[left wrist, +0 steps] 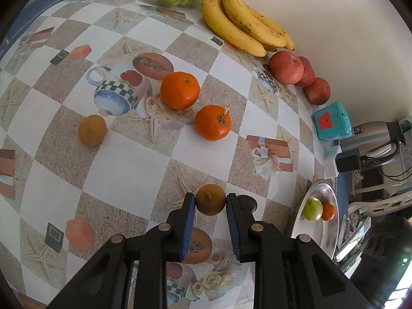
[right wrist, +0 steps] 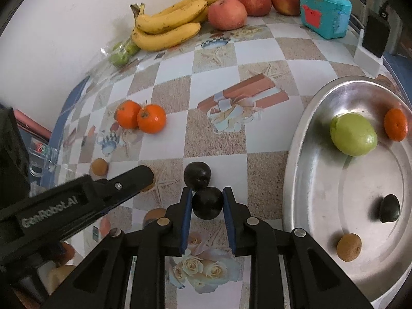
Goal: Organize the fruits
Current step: 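Carry both fruits over the steel bowl and open both tools to drop them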
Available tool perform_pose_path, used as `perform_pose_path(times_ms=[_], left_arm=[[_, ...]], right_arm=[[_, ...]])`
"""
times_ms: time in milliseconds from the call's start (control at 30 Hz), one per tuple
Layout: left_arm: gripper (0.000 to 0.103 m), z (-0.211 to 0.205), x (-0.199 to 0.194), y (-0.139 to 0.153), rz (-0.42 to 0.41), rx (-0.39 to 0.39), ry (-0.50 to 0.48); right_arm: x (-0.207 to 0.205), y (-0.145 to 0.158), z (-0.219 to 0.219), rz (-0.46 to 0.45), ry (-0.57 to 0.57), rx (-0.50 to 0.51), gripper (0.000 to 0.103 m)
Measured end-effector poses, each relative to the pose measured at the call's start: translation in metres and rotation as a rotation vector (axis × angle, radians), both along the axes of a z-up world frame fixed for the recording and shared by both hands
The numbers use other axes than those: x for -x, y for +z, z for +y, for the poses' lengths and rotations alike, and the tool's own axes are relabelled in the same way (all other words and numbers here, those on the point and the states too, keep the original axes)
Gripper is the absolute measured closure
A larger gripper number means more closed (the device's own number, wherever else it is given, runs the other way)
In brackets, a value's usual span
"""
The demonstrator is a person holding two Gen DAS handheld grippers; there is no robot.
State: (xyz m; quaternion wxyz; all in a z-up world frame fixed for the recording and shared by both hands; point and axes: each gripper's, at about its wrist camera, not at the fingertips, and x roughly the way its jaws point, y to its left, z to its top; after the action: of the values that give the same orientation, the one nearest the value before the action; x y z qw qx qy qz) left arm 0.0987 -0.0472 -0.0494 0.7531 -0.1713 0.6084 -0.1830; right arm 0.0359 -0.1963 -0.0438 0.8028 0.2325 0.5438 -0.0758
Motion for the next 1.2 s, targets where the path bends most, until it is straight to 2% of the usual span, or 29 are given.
perform_pose_path(times_ms=[300, 433, 567, 767, 967, 1200], left_arm=[[0.076, -0.016, 0.007, 0.012, -0.038, -0.005, -0.057], [0.076, -0.035, 0.018, 0.02, -0.073, -0.008, -0.125], [0.076, -0.058, 0.032, 0.027, -0.102, -0.002, -0.207], [0.076, -0.096, 0.06, 0.033, -0.144, -0.011, -0.353], [0.076, -0.122, 0.08, 0.032, -0.163, 0.002, -0.47], [0.075, -0.129, 0.086, 0.026, -0.154, -0.007, -0.505]], right_arm=[[0.015, 0.028, -0.031, -0.043, -0.121, -0.002, 0.078], [0.027, 0.046, -0.05, -0.078, -0.196, 0.011, 0.078], [0.041, 0.054, -0.07, -0.068, -0.276, 0.044, 0.078], [0.064, 0.046, -0.103, -0.018, -0.409, 0.028, 0.078], [0.08, 0.034, -0.123, 0.019, -0.488, 0.035, 0.078], [0.088, 0.023, -0.127, 0.051, -0.505, 0.032, 0.078]])
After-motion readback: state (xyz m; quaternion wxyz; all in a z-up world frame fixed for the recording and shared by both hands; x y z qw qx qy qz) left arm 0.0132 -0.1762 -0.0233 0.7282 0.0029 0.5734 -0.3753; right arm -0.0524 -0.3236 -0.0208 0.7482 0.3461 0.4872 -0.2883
